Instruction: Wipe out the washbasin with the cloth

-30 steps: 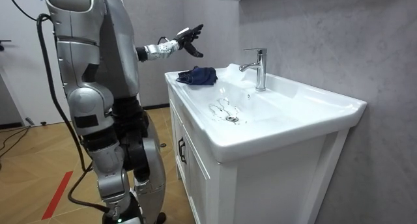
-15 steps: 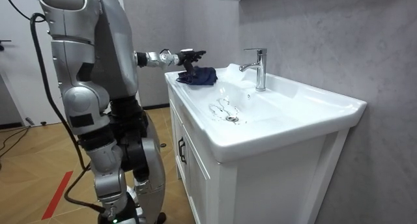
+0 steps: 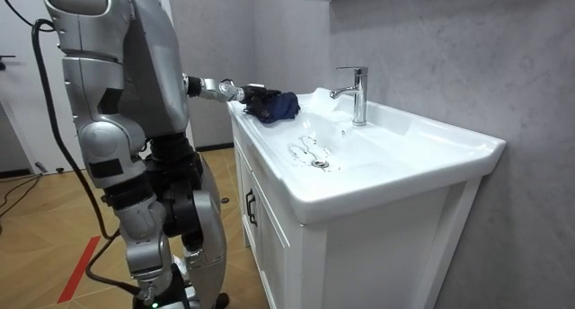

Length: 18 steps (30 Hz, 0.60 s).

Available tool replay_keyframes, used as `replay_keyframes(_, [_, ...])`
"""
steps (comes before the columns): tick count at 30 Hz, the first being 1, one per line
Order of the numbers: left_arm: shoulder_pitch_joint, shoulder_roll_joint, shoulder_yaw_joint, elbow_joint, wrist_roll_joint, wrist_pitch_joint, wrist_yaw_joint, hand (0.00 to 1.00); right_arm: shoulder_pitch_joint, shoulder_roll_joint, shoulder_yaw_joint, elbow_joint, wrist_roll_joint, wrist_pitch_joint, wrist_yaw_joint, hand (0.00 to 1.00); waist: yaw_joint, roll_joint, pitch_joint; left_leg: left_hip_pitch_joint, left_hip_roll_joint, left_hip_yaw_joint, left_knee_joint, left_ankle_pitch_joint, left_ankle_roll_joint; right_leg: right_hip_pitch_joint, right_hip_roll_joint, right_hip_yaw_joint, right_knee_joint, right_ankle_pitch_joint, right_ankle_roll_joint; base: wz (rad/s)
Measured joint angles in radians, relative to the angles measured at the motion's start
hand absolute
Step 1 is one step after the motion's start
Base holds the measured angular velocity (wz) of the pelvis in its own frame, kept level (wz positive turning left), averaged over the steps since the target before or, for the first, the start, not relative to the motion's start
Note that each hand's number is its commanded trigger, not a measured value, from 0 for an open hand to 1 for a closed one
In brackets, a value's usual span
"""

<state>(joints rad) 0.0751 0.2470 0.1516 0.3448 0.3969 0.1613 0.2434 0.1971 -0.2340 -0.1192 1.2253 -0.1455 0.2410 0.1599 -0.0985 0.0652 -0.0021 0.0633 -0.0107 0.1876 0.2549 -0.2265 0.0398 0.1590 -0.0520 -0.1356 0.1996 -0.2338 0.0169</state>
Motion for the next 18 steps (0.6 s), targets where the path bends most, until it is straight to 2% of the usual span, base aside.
replay_keyframes(1, [0.0,0.0,0.0,0.003,0.0,0.0,0.0,0.0,0.001,0.0,0.0,-0.003,0.006,0.0,-0.005,0.0,0.001,-0.001,-0.0006,0.003,0.0,0.002,-0.001,0.0,0.0,0.001,0.0,0.003,-0.001,0.0,0.0,-0.06])
replay_keyframes(2, [0.0,0.0,0.0,0.007,0.0,0.0,0.0,0.33,0.001,0.0,0.0,-0.004,0.012,0.0,-0.007,0.0,0.001,-0.001,-0.0008,0.004,0.0,0.003,-0.001,0.0,0.0,0.001,0.0,0.004,-0.001,0.0,0.0,-0.05])
replay_keyframes(3, [0.0,-0.002,0.0,0.008,0.0,0.0,0.0,0.75,0.003,0.0,0.0,-0.005,0.02,0.0,-0.009,0.0,0.001,-0.001,-0.0008,0.005,0.0,0.004,-0.001,0.0,0.0,0.002,0.0,0.005,-0.001,0.0,0.0,-0.03])
replay_keyframes(4, [0.001,-0.004,0.0,0.01,0.0,0.0,0.0,1.0,0.004,0.0,0.0,-0.005,0.025,0.0,-0.015,0.0,0.001,-0.001,-0.0008,0.007,0.0,0.004,0.0,0.0,0.0,0.003,0.001,0.006,-0.001,0.0,0.0,0.0])
replay_keyframes(9, [0.005,-0.005,0.0,0.019,0.0,-0.009,0.006,1.0,0.005,0.0,0.0,-0.007,0.035,0.0,-0.018,0.0,0.002,-0.001,-0.0009,0.023,-0.001,0.007,-0.01,-0.001,-0.001,0.016,0.001,0.011,-0.014,-0.002,-0.001,-0.02])
replay_keyframes(16, [-0.007,-0.001,0.03,0.084,0.058,-0.044,0.051,1.0,0.005,0.0,-0.004,-0.009,0.03,0.011,-0.017,0.0,0.0,-0.001,-0.0019,0.048,-0.002,0.014,-0.033,0.002,-0.004,0.03,0.002,0.023,-0.017,-0.003,-0.001,-0.04])
replay_keyframes(17, [-0.01,0.001,0.036,0.09,0.058,-0.045,0.051,1.0,0.005,0.0,-0.004,-0.009,0.03,0.014,-0.017,0.0,-0.002,-0.002,-0.0026,0.052,-0.003,0.014,-0.035,0.002,-0.004,0.034,0.002,0.023,-0.019,-0.003,-0.001,0.0])
replay_keyframes(18, [-0.013,0.004,0.044,0.1,0.058,-0.045,0.052,1.0,0.007,0.0,-0.004,-0.009,0.03,0.019,-0.016,0.0,-0.004,-0.002,-0.0078,0.054,-0.003,0.014,-0.036,0.002,-0.004,0.035,0.002,0.023,-0.019,-0.005,-0.001,0.0])
